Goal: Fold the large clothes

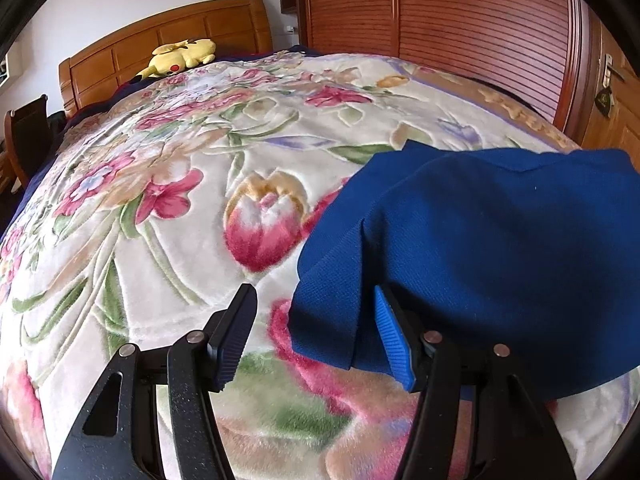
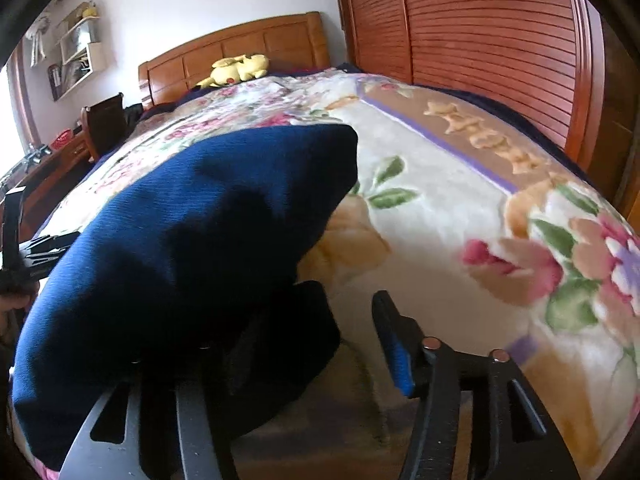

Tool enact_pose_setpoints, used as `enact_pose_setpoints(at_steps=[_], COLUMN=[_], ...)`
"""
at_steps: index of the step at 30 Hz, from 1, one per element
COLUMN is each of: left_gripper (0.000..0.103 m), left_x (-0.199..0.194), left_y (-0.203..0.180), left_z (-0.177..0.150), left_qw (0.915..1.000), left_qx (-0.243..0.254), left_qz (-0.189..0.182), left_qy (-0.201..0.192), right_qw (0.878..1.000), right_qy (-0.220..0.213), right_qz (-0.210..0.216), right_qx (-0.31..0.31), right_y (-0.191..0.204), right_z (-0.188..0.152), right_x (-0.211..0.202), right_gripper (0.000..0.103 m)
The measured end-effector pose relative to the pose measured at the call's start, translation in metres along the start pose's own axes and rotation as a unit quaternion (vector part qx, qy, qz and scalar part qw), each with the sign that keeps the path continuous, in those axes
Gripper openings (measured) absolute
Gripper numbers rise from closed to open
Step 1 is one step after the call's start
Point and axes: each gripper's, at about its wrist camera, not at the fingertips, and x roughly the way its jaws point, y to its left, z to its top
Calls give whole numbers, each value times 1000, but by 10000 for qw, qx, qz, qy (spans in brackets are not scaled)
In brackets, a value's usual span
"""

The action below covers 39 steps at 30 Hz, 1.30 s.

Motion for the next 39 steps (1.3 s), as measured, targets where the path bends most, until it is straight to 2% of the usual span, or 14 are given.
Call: enact_pose_setpoints(at_steps=[2,4,5,6,7,9,14,17,23,25,30,36,39], left_gripper=[55,41,40,35,30,25,16,14,13,13,13,13,13], left_x=[1,2,1,1,1,-3,-26,-42,-52,-50,-35,-19,-7], left_y=[0,0,-1,-2,-2,-3,-15,-27,-81,-109,-186,-296,-343], left_z=[0,1,1,1,1,1,10,25,60,76,129,192,217], left_qw=[9999,9996,9995,9996,9996,9995,9997,9990,9964,9947,9896,9804,9774], left_qx=[-9,-53,-53,-18,-14,-44,119,169,492,657,938,1166,1173], left_qz=[-107,-290,-302,-279,-287,-313,-87,22,94,93,-172,-644,-966], left_qy=[12,49,62,72,81,75,-211,-406,-683,-791,-1079,-1450,-1468], right_qw=[9998,9990,9982,9977,9967,9969,9964,9952,9905,9896,9857,9753,9678], right_qy=[123,152,231,274,275,114,-558,-694,-1159,-1256,-1398,-1503,-1564], right_qz=[127,423,556,607,730,651,506,470,65,-144,-771,-1592,-1969], right_qx=[24,-18,-57,-124,-216,-424,-391,-502,-733,-686,-545,-303,-135], right_y=[0,3,6,8,12,21,19,16,-5,-24,-81,-146,-169], right_z=[1,3,3,3,3,3,6,9,7,7,7,8,0], right_x=[4,3,6,8,7,2,-32,-46,-78,-89,-116,-145,-163], right_gripper=[59,48,35,23,15,9,7,6,6,6,6,6,6])
